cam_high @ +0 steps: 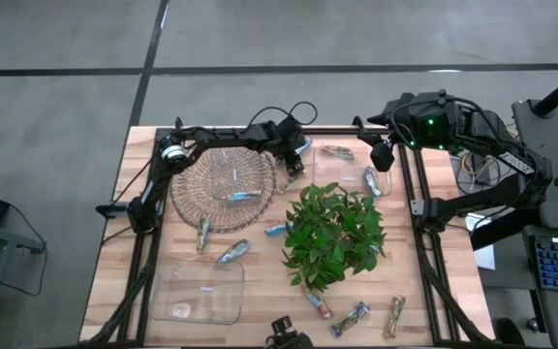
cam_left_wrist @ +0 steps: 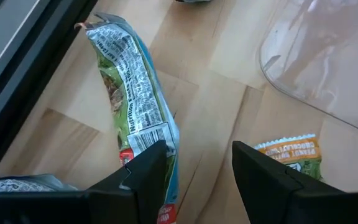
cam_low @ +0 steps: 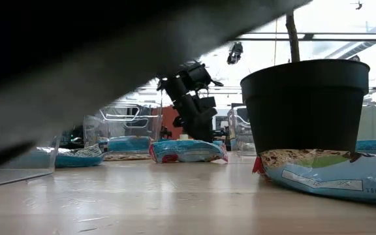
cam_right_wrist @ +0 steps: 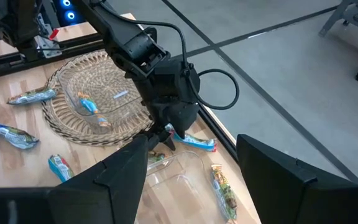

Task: Pick and place Granola Bars by type
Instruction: Put the top red granola bar into the top right transparent bin

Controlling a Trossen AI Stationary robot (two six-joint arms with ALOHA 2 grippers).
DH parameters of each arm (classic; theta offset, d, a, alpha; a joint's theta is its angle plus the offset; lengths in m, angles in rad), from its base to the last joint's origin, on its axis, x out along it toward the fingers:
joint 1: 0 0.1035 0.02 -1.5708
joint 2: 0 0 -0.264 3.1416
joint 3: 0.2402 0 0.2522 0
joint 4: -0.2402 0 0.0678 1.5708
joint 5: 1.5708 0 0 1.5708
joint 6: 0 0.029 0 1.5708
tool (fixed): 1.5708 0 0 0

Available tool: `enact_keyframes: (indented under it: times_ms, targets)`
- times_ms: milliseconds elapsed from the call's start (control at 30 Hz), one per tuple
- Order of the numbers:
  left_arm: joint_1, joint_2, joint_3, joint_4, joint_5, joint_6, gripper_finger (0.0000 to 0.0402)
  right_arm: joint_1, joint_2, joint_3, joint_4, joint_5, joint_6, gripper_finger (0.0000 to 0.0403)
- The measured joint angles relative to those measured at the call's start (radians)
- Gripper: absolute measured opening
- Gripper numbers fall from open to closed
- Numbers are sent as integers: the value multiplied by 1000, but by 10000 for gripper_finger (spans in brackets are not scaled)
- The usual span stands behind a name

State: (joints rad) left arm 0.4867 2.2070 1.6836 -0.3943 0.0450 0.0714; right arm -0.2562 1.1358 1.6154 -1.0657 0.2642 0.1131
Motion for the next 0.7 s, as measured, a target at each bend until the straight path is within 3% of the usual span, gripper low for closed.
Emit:
enact_keyframes:
  times_ms: [100, 433, 700]
  targets:
    - [0, 0, 0, 0, -44, 1, 167, 0, 0, 0, 0, 0, 1, 233]
    - [-2, 0, 56, -46, -9, -5, 167, 1, 0, 0, -1, 0, 0, 233]
    - [-2, -1, 177, -172, -7, -150, 167, 0, 0, 0, -14, 0, 0, 233]
